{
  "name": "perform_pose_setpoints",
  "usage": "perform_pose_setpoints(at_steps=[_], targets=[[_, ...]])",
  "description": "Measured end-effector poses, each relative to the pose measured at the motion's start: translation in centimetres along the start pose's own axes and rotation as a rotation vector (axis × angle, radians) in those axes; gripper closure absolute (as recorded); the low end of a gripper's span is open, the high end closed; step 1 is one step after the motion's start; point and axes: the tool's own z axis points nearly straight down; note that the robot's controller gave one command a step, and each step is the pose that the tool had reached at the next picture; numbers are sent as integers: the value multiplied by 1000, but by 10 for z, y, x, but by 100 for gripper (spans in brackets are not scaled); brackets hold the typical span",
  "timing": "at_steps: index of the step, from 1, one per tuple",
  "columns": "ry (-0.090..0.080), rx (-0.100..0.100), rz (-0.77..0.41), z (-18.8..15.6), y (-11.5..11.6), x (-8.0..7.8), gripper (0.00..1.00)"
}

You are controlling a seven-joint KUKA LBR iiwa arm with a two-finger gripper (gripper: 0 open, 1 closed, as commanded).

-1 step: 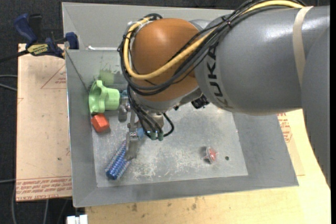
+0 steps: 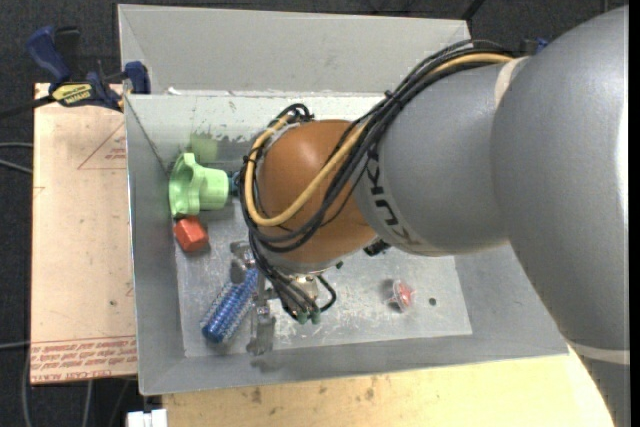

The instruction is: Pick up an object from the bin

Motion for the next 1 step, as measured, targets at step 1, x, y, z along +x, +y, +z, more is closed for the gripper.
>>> perform_pose_setpoints(at_steps=[1], targets=[[-7,-1,-268,66,-9,-23,0]])
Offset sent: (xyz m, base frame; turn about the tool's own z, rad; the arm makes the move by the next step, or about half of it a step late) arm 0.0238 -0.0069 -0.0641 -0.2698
